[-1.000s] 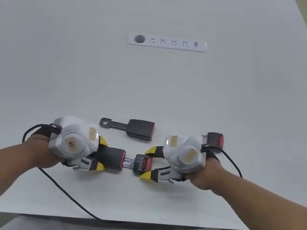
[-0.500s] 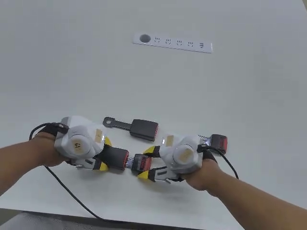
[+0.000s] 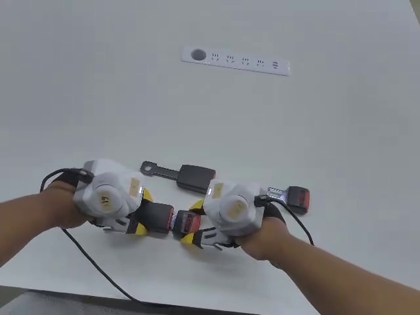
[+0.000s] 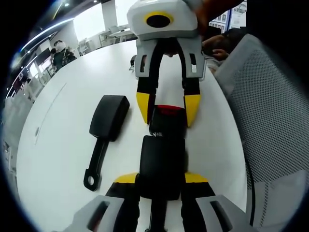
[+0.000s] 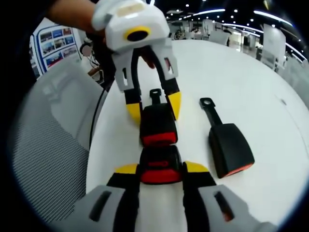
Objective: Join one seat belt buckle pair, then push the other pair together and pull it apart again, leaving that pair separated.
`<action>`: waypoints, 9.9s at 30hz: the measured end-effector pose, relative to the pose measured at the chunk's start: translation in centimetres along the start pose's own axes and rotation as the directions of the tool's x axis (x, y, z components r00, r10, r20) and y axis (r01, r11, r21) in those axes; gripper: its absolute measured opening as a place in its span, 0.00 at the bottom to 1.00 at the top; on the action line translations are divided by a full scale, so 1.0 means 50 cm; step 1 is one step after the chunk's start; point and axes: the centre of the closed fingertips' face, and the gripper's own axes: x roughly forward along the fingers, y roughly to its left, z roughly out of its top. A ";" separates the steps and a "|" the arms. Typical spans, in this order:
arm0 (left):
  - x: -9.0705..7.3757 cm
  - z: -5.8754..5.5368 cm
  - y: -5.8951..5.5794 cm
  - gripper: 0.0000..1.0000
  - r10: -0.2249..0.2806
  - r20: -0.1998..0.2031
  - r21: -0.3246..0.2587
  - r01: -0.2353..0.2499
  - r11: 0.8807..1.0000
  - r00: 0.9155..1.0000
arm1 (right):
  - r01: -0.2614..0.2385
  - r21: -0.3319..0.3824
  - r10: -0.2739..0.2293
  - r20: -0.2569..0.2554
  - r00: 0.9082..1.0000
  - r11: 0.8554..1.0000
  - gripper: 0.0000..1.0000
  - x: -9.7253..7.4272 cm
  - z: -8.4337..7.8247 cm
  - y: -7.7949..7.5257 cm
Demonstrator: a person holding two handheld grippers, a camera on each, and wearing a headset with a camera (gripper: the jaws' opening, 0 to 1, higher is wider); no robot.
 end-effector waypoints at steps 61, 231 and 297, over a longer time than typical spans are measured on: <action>-0.018 0.011 -0.004 0.33 -0.026 0.232 -0.098 0.050 0.994 0.972 | 0.089 0.076 -0.102 0.177 0.979 0.993 0.33 -0.009 -0.007 0.000; 0.069 0.140 0.167 0.34 -0.033 0.093 0.010 0.033 0.999 0.995 | 0.036 0.022 -0.039 0.155 0.987 0.999 0.35 -0.139 -0.103 -0.212; 0.068 0.138 0.165 0.33 -0.067 0.066 0.064 0.062 0.996 0.996 | 0.081 0.098 -0.088 0.075 0.993 0.992 0.35 -0.094 -0.065 -0.199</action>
